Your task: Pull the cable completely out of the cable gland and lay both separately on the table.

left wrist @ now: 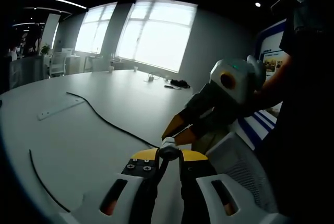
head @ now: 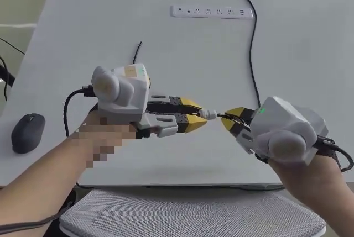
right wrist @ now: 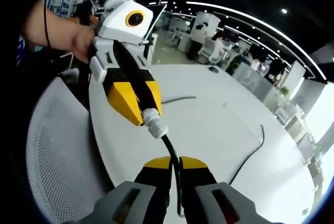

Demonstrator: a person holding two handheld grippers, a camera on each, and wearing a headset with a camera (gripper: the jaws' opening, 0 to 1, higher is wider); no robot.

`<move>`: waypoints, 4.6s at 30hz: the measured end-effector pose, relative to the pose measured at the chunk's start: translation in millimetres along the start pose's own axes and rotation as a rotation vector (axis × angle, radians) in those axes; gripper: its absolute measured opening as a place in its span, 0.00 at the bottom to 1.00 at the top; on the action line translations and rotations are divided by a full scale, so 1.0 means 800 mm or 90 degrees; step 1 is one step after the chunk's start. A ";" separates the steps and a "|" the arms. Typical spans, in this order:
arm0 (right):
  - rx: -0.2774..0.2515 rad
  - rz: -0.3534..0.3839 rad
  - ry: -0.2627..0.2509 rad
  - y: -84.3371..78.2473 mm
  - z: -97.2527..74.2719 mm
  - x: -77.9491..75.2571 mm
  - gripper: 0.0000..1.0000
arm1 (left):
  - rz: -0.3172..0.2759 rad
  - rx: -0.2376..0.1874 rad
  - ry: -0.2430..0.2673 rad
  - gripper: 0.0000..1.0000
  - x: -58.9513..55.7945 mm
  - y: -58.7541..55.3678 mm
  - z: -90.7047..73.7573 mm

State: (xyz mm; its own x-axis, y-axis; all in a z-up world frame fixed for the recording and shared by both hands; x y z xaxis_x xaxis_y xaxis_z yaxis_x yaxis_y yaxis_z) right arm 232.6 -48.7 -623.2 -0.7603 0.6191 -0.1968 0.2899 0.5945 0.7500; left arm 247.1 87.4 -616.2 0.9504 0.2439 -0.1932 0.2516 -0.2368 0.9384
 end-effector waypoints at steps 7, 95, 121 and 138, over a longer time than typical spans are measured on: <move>0.012 0.037 -0.008 -0.013 0.000 -0.011 0.00 | -0.001 -0.005 0.004 0.15 0.000 0.003 -0.002; 0.014 0.029 -0.003 0.013 -0.022 -0.022 0.20 | -0.016 -0.015 0.011 0.15 0.008 0.006 0.002; 0.014 -0.099 0.040 0.029 -0.004 0.010 0.00 | -0.004 -0.003 0.007 0.15 0.000 0.003 0.004; 0.023 -0.030 0.021 0.011 -0.006 -0.002 0.00 | 0.002 0.002 0.008 0.15 0.001 0.002 0.005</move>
State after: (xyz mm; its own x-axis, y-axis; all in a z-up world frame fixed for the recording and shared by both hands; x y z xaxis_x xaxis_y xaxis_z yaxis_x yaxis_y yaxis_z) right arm 233.4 -46.8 -613.6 -0.7920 0.5730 -0.2108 0.2736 0.6417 0.7165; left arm 248.7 83.8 -616.0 0.9489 0.2546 -0.1866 0.2490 -0.2401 0.9383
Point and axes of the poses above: the centre of the closed fingertips' face, and the gripper's own axes: z roughly forward along the fingers, x roughly to its left, y roughly out of its top, the point moved 7 cm from there along -z, roughly backward along the fingers, and after that the axes turned 6 degrees about z, right-handed, at the moved point
